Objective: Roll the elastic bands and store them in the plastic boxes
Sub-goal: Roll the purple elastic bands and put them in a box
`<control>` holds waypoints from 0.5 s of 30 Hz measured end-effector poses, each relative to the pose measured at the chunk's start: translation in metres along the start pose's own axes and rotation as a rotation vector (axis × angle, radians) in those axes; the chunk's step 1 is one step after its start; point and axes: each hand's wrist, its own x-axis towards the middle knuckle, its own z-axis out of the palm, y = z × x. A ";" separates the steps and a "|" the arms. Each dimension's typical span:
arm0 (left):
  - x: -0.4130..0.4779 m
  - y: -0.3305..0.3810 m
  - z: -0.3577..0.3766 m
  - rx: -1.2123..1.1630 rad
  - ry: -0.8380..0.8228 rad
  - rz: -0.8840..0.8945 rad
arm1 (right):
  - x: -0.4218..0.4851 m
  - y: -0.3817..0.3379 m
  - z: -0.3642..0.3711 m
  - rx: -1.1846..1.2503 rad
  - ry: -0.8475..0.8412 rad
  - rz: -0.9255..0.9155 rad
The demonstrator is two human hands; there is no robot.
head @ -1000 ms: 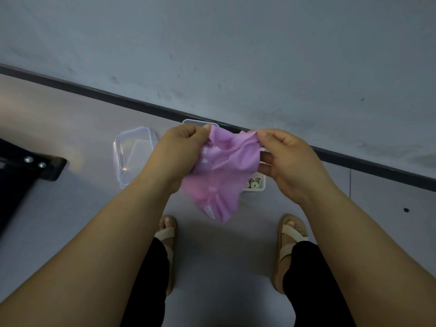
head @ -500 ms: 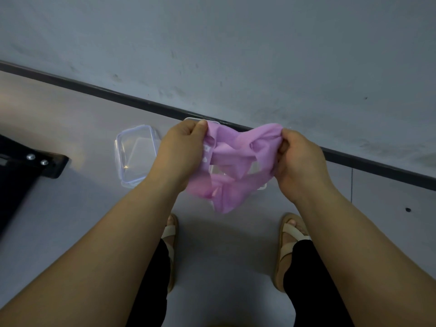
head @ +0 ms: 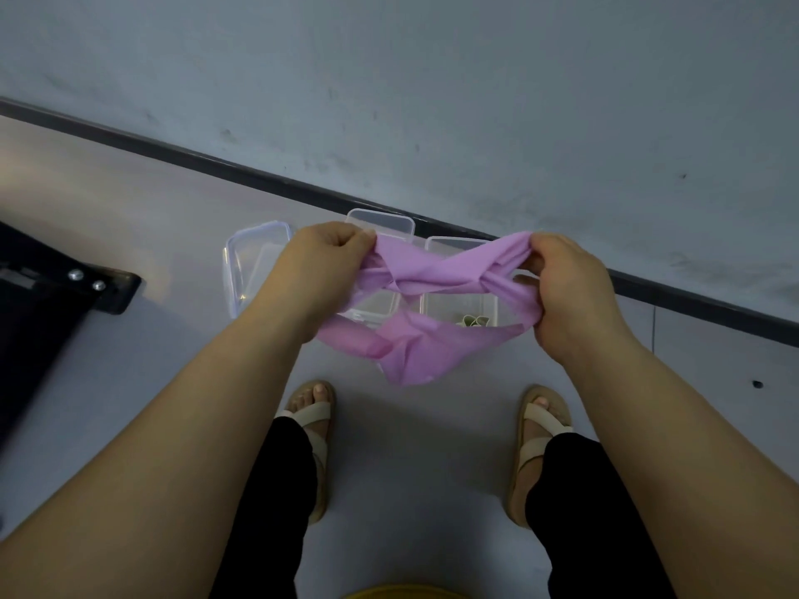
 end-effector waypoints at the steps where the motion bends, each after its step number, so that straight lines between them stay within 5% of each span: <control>1: -0.001 -0.002 -0.001 -0.007 0.017 -0.012 | -0.003 -0.001 0.002 -0.004 -0.028 0.019; 8: -0.001 -0.007 -0.004 -0.408 0.050 -0.150 | -0.020 -0.003 0.013 -0.074 -0.371 -0.026; 11: -0.003 -0.009 -0.001 -0.349 -0.025 -0.119 | -0.028 -0.005 0.013 -0.197 -0.561 -0.061; 15: -0.005 -0.007 -0.001 -0.127 -0.065 -0.081 | -0.029 -0.005 0.016 -0.215 -0.483 -0.213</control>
